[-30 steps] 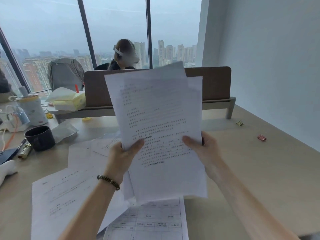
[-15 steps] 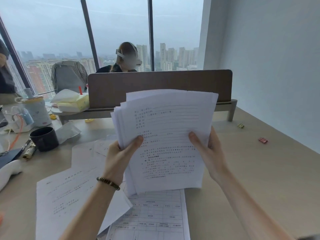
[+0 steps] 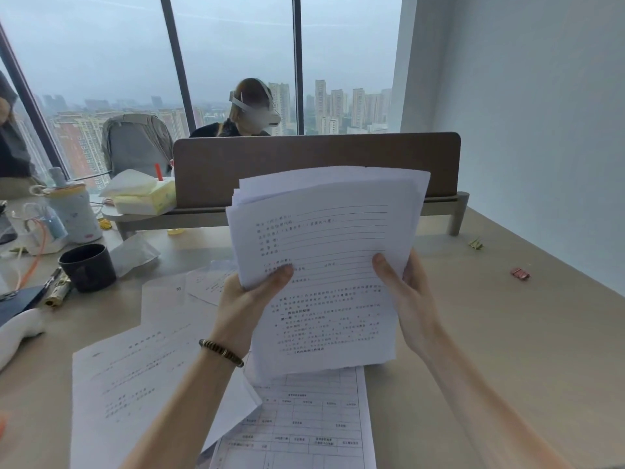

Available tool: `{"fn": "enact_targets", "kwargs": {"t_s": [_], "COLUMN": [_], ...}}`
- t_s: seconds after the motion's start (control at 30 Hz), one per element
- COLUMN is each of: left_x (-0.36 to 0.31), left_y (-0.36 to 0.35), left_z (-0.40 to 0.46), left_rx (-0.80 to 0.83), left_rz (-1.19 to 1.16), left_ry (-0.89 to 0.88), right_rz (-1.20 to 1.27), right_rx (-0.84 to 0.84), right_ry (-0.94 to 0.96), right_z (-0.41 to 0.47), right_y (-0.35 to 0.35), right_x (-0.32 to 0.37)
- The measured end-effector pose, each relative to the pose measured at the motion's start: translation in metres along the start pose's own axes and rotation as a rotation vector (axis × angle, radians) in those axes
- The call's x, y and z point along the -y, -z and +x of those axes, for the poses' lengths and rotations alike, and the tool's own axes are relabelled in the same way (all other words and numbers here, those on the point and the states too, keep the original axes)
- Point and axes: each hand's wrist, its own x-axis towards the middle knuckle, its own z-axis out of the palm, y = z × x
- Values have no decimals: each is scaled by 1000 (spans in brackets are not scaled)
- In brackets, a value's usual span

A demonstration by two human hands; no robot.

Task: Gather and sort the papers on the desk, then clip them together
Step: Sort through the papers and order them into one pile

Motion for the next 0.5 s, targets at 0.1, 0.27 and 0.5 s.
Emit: {"fn": "enact_targets", "kwargs": {"t_s": [0.1, 0.27, 0.5], "left_x": [10, 31, 16], "left_y": [6, 9, 1], "left_z": [-2, -7, 6], "left_rx": [29, 120, 50], "left_rz": [12, 188, 290], "left_ry": [33, 127, 38], "right_rz": [-13, -45, -163], "right_rx": [-23, -17, -104], "right_ry": [16, -78, -38], "right_z": [-3, -12, 6], "right_y": [4, 6, 1], "right_x": [-6, -36, -19]}}
